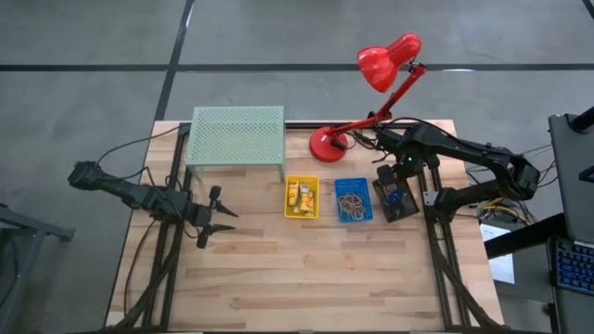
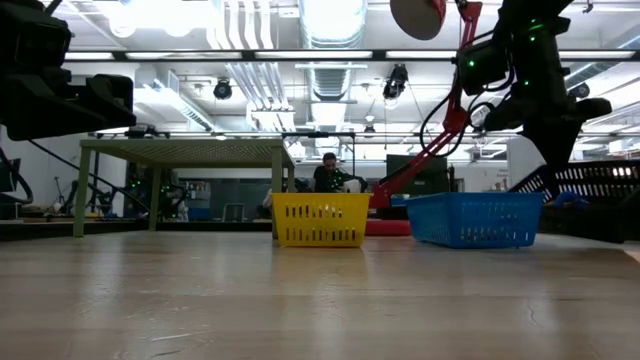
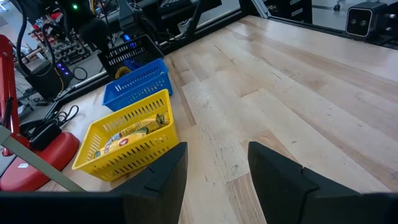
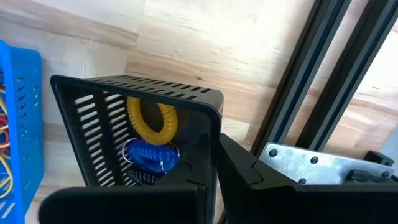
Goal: Pick & Place Office Desk Supplies
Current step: Put the black basket filled with spring keychains on the shelf
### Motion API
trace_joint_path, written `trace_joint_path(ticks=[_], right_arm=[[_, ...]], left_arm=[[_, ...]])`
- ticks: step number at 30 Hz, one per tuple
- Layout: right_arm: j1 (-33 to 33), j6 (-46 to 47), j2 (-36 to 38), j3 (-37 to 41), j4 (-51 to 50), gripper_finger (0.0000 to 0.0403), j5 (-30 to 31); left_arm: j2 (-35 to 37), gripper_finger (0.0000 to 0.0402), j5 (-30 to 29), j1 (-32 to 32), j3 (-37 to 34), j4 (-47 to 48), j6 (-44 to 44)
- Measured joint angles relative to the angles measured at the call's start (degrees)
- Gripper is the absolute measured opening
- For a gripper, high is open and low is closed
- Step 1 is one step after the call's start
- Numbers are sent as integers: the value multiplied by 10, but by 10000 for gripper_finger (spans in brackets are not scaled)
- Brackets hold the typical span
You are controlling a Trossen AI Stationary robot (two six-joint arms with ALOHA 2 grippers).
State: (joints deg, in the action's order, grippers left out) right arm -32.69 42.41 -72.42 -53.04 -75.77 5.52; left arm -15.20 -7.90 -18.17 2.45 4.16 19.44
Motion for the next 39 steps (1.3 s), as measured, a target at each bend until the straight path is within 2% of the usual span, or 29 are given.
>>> trace_joint_path(ticks=[9, 25, 34, 39], right_arm=[[4, 17, 0, -3, 0, 13, 4], [55, 52, 2, -4, -10, 13, 5], [56, 40, 23, -66, -49, 13, -1], [56, 16, 39, -107, -45, 13, -24]], left_arm=[[0, 173, 0, 0, 0, 0, 0], [0, 173, 0, 0, 0, 0, 0], [0, 173, 0, 0, 0, 0, 0], [0, 173, 0, 0, 0, 0, 0]])
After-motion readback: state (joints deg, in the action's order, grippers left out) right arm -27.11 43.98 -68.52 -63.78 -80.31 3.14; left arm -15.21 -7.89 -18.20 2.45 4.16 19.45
